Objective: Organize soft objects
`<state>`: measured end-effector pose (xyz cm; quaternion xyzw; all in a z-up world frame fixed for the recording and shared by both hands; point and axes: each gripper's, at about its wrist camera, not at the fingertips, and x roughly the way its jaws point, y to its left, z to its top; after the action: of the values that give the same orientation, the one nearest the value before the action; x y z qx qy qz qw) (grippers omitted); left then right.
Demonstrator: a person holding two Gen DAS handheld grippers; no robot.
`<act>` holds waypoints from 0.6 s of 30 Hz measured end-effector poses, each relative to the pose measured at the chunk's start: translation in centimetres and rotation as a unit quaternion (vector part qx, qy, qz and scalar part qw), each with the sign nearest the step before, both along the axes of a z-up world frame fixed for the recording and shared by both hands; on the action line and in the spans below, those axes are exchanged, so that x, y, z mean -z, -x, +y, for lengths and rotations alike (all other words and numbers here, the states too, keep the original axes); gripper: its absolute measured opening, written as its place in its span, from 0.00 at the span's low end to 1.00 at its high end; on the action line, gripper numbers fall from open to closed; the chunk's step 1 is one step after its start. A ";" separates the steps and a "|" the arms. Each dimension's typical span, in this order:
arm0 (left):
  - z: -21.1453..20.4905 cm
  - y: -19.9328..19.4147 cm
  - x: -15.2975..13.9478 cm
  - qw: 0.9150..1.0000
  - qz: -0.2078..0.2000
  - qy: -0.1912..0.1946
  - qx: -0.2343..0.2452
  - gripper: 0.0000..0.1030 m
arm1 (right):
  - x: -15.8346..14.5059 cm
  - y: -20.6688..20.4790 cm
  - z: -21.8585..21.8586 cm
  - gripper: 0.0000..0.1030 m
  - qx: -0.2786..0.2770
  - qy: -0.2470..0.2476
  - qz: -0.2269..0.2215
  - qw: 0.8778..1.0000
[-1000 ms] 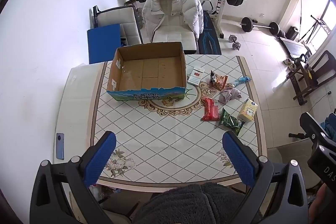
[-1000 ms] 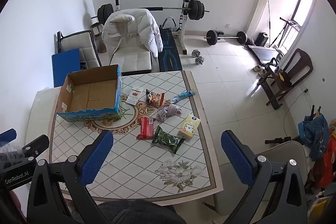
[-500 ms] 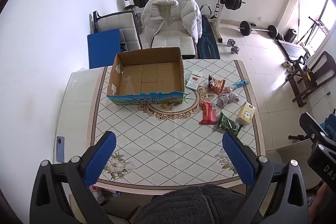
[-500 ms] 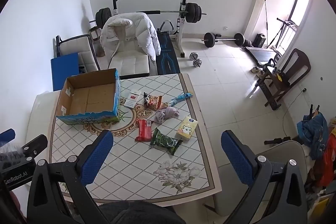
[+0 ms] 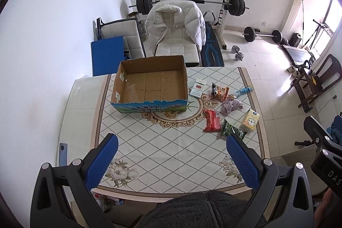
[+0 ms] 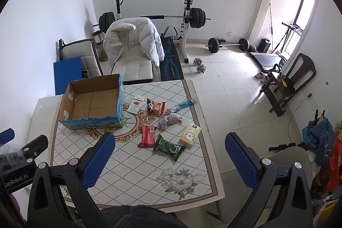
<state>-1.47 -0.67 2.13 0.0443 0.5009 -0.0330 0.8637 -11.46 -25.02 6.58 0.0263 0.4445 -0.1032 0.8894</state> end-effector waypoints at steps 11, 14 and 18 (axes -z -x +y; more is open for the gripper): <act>0.0 0.6 -0.5 1.000 -0.010 0.002 0.002 1.00 | -0.6 0.8 -0.1 1.00 0.001 0.002 -0.009 1.000; 0.0 0.7 -0.6 1.000 -0.012 0.002 0.002 1.00 | -0.7 1.1 -0.1 1.00 0.001 0.001 -0.012 1.000; 0.1 0.7 -0.8 1.000 -0.012 0.004 0.003 1.00 | -0.8 1.3 -0.1 1.00 0.000 0.002 -0.013 1.000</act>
<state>-2.22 -0.60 2.92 0.0426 0.4900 -0.0371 0.8699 -12.72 -25.13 7.34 0.0262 0.4331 -0.1037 0.8950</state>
